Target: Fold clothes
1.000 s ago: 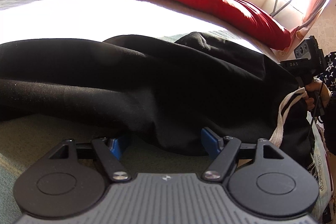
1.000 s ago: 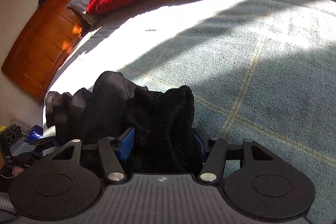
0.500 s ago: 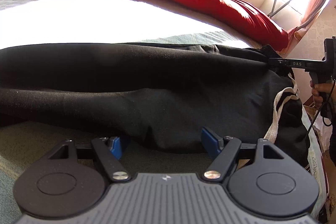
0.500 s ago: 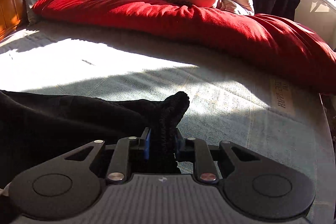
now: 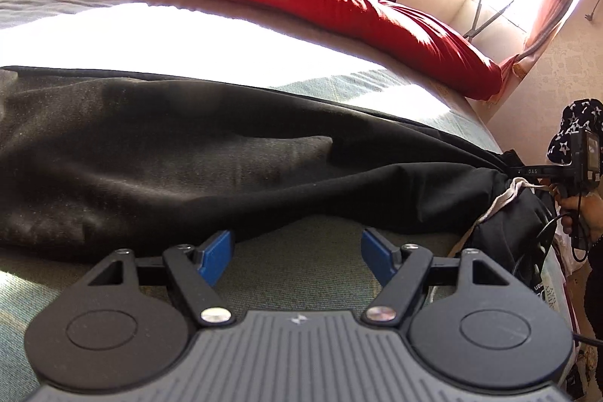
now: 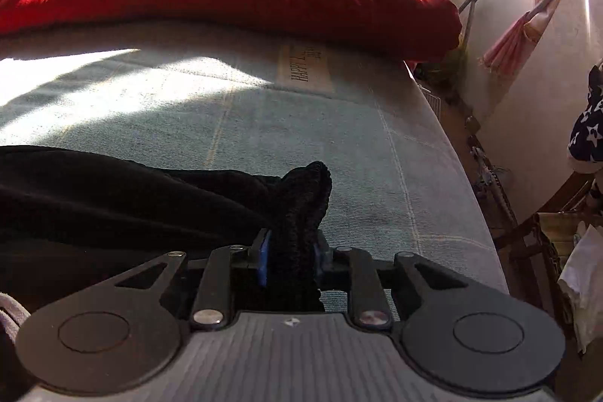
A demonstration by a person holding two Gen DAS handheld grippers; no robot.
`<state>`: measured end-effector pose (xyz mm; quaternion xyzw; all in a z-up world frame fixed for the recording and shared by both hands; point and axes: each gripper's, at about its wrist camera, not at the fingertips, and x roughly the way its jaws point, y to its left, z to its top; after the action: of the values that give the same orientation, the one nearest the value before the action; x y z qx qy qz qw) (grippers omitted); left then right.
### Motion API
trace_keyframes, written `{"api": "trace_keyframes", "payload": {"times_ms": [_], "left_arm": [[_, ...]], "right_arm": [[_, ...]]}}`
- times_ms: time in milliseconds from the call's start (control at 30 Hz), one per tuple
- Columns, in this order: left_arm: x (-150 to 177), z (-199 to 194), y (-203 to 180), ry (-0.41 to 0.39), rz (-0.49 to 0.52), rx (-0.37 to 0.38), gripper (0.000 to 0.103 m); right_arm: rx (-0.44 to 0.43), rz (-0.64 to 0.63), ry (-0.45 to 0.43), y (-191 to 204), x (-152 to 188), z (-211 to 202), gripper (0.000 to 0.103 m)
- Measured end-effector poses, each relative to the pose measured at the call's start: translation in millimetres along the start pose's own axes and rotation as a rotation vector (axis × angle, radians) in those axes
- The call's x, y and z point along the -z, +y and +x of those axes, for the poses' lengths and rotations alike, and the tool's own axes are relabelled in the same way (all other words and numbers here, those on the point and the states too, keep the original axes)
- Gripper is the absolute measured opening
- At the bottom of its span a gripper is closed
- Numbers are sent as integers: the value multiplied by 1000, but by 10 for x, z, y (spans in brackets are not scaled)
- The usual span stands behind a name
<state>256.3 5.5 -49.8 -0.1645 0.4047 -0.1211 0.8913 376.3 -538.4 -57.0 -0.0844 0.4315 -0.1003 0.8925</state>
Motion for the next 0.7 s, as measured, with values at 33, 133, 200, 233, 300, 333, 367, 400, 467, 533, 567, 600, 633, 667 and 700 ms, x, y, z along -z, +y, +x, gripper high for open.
{"api": "trace_keyframes", "payload": {"times_ms": [33,133,200,233,300,333,367,400,467,533,567,600,633,667,700], "left_arm": [[-9,-16,13,-2,5,-4,74],[-35,-65,52,-7,19,-18,74],[-54,-98,79,-11,30,-27,74],[-77,-123,97,-13,43,-34,74],[-120,-207,139,-17,77,-54,74],[-141,-249,161,-19,93,-64,74],[-165,-291,189,-21,109,-75,74],[-206,-330,268,-25,115,-99,74],[-288,-408,427,-33,128,-145,73],[-371,-487,586,-40,141,-191,72],[-412,-526,665,-44,147,-215,71],[-453,-565,745,-48,154,-238,67],[-494,-604,824,-52,160,-261,64],[-536,-643,904,-55,167,-284,60],[-577,-682,983,-59,173,-308,60]], "right_arm": [[28,4,23,-44,42,54,25],[40,27,74,-130,155,174,29],[35,23,64,-101,169,107,29],[19,31,60,-102,150,55,30],[-23,62,32,-125,101,-96,30],[-48,79,13,-128,55,-207,33],[-71,84,-8,-123,8,-324,36],[-97,79,-30,-82,-28,-427,39],[-151,70,-74,1,-102,-635,40],[-204,60,-118,83,-175,-842,41],[-256,52,-138,157,-204,-952,42],[-309,40,-153,244,-225,-1039,42],[-355,24,-164,341,-238,-1111,43],[-394,2,-170,444,-245,-1172,44],[-438,-36,-177,619,-260,-1253,46]]}}
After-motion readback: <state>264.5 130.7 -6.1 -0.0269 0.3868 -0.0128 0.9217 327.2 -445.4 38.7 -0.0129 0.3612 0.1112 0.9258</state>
